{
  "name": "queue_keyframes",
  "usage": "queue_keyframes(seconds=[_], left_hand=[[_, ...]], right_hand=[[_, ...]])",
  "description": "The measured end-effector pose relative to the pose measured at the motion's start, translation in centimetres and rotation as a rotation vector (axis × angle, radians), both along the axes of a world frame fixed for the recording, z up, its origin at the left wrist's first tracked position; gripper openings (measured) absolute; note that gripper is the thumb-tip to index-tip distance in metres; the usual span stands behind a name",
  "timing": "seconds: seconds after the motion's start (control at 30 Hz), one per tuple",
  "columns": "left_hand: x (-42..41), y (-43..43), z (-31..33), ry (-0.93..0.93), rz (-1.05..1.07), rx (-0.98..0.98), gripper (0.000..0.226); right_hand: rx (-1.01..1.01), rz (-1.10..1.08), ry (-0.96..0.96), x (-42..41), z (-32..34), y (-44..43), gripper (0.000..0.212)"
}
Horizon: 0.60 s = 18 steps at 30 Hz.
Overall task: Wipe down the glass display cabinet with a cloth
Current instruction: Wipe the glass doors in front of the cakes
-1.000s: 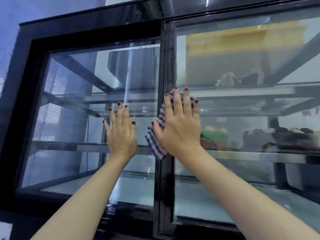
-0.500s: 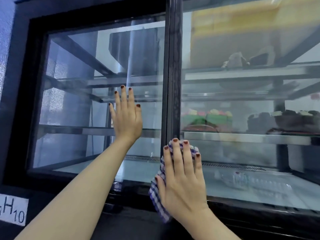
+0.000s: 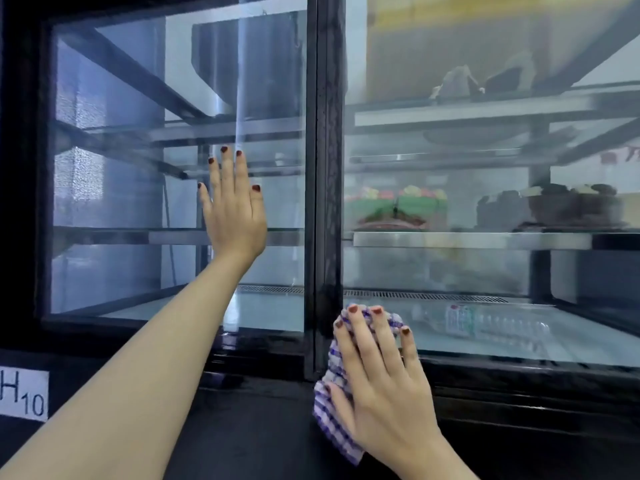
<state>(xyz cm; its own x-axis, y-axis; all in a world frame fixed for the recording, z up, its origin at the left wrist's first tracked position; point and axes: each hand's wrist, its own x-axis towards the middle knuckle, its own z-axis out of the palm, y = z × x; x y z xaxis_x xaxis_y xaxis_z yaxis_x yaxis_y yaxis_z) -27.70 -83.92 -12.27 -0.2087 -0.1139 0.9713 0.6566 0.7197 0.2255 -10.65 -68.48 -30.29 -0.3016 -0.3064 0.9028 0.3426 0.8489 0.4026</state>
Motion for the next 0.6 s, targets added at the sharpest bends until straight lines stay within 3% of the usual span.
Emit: queue_keyframes(seconds=[0.27,0.5,0.6], left_hand=[[0.4,0.0,-2.0,-0.003,-0.028,-0.012,0.054],[0.3,0.1,-2.5,-0.005,-0.023,-0.006,0.058],[0.3,0.1,-2.5,-0.004,-0.025,-0.009,0.058]], right_hand=[[-0.093,-0.026,0.098,4.6,-0.5,8.0,0.066],[-0.017,-0.035,0.03,-1.2,0.9,-0.7,0.069],[-0.089,-0.044,0.008,-2.7,2.1,-3.4,0.068]])
